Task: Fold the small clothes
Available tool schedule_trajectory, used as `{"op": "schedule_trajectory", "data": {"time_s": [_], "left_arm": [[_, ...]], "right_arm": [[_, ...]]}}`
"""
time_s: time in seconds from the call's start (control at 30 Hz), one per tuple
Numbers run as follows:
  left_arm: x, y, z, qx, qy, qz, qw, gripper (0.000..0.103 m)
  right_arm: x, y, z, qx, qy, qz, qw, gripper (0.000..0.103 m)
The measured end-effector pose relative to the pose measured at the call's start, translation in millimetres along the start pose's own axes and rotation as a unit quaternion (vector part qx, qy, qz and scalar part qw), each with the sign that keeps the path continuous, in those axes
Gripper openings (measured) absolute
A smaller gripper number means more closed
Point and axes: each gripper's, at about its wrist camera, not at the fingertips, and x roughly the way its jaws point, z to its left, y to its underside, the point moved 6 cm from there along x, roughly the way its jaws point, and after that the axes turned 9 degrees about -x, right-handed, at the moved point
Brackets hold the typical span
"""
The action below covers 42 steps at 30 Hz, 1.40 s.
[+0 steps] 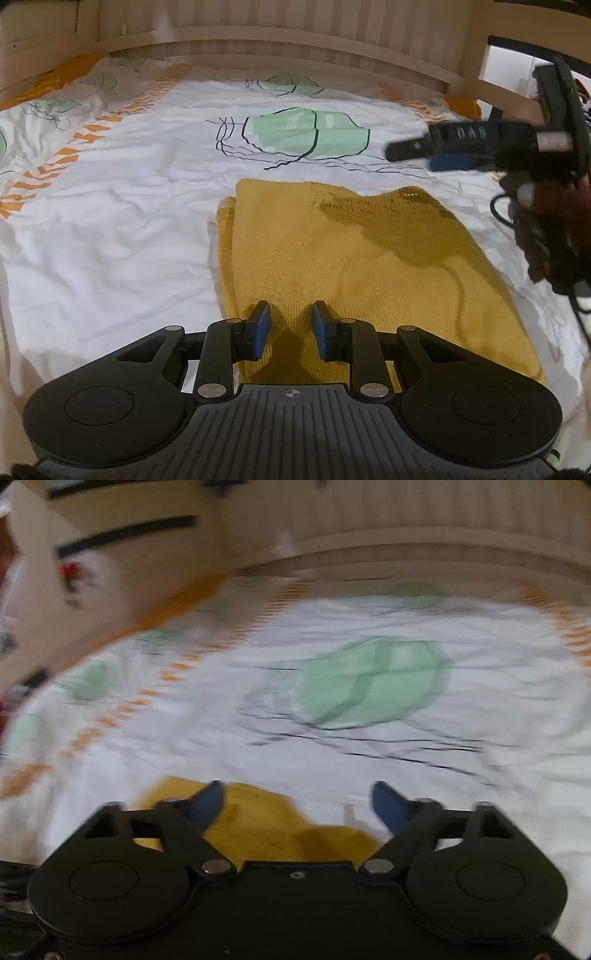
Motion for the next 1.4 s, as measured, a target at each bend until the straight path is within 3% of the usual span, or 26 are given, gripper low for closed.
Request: {"op": "schedule_trajectory", "data": {"time_s": [0.1, 0.4, 0.5, 0.73, 0.83, 1.2, 1.3, 1.37, 1.4], "left_arm": [[-1.1, 0.9, 0.8, -0.001, 0.002, -0.002, 1.0000, 0.025], [-2.2, 0.6, 3.3, -0.004, 0.008, -0.004, 0.9999, 0.025], [-2.0, 0.6, 4.3, -0.005, 0.010, -0.005, 0.9999, 0.025], [-2.1, 0.9, 5.0, -0.006, 0.013, -0.006, 0.9999, 0.025], [-2.2, 0.6, 5.1, -0.007, 0.014, -0.006, 0.9999, 0.025], [-2.2, 0.2, 4.3, -0.011, 0.015, -0.005, 0.9998, 0.025], [-2.7, 0.5, 4.0, -0.010, 0.015, -0.004, 0.9998, 0.025], [-2.5, 0.2, 4.0, -0.011, 0.014, -0.002, 0.9998, 0.025], [-2.5, 0.1, 3.6, -0.011, 0.014, -0.002, 0.9998, 0.025]], "right_arm": [[14.7, -1.7, 6.5, 0.025, -0.064, 0.020, 0.997, 0.066], [56.5, 10.2, 15.2, 0.007, -0.083, 0.099, 0.992, 0.065], [60.5, 13.0, 11.8, 0.015, -0.094, 0.113, 0.989, 0.058], [67.3, 7.7, 2.2, 0.041, -0.086, 0.109, 0.989, 0.058], [72.1, 9.4, 1.8, 0.053, -0.106, 0.120, 0.986, 0.058], [99.9, -9.8, 11.3, 0.037, -0.112, 0.114, 0.986, 0.057], [95.6, -13.6, 10.1, 0.028, -0.085, 0.101, 0.991, 0.060], [84.5, -16.9, 8.0, 0.027, -0.065, 0.079, 0.994, 0.079], [76.2, -18.8, 6.5, 0.028, -0.054, 0.065, 0.996, 0.081]]}}
